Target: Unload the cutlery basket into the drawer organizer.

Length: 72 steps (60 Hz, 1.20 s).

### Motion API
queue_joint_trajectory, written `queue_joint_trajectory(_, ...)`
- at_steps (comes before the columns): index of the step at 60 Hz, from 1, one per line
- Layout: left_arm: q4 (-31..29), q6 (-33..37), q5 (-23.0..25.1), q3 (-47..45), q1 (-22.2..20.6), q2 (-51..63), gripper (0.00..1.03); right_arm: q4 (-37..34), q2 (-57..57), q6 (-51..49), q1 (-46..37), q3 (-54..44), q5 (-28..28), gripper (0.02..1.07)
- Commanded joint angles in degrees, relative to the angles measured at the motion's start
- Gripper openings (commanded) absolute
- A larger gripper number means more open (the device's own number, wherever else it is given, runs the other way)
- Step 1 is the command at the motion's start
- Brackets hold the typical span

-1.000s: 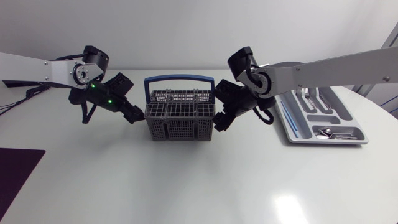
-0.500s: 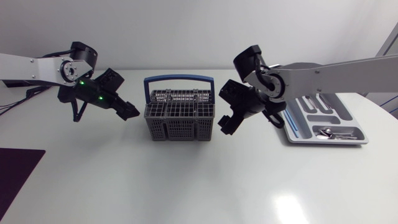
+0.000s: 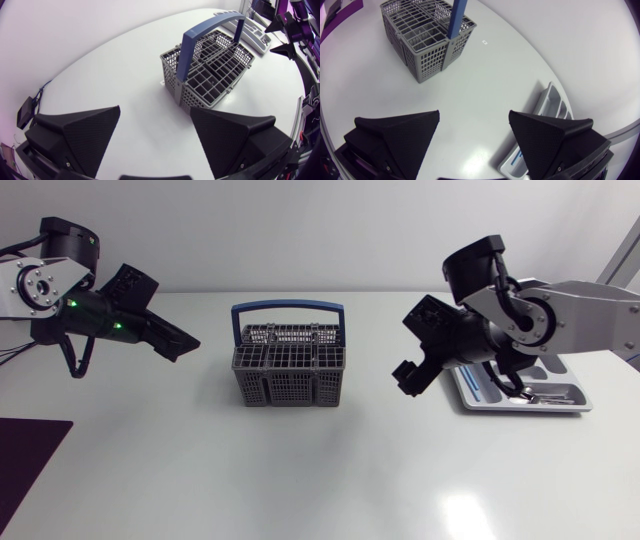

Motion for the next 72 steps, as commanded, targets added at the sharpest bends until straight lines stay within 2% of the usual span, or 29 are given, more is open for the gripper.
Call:
queue_joint_trajectory(1, 0.2, -2.0, 0.0, -2.0, 0.4, -1.9, 0.98, 0.5, -2.3, 1.4, -1.2, -2.9, 0.6, 1.02)
queue_joint_trajectory(16, 0.7, -4.8, -0.4, -5.7, 0.5, -6.6, 0.98, 3.6, -11.0, 2.5, -4.1, -8.0, 0.4, 1.02)
queue_joint_trajectory(23, 2.8, -4.8, -0.3, -8.6, 0.4, -9.9, 0.98, 7.8, -15.3, 3.2, -4.2, -11.3, 3.8, 1.02)
queue_joint_trajectory(32, 5.8, -4.9, -0.4, -11.8, 0.3, -12.9, 0.98, 9.9, -18.9, 4.3, -4.7, -13.6, 5.4, 1.02)
queue_joint_trajectory(38, 10.1, -8.8, -0.4, -14.6, 0.5, -16.2, 0.99, 11.3, -21.1, 5.1, -6.6, -15.2, 4.9, 1.02)
queue_joint_trajectory(54, 10.5, -14.9, -0.7, -18.4, 1.1, -21.2, 0.99, 11.0, -25.1, 8.3, -6.9, -18.8, 4.4, 1.02)
queue_joint_trajectory(61, 13.6, -16.7, -5.6, -22.6, 0.0, -24.7, 0.99, 11.1, -26.0, 10.0, -6.7, -20.7, 5.4, 1.02)
queue_joint_trajectory(72, 18.9, -20.7, -11.6, -27.7, -0.9, -30.8, 0.99, 14.2, -27.3, 10.1, -5.8, -24.6, 11.8, 1.02)
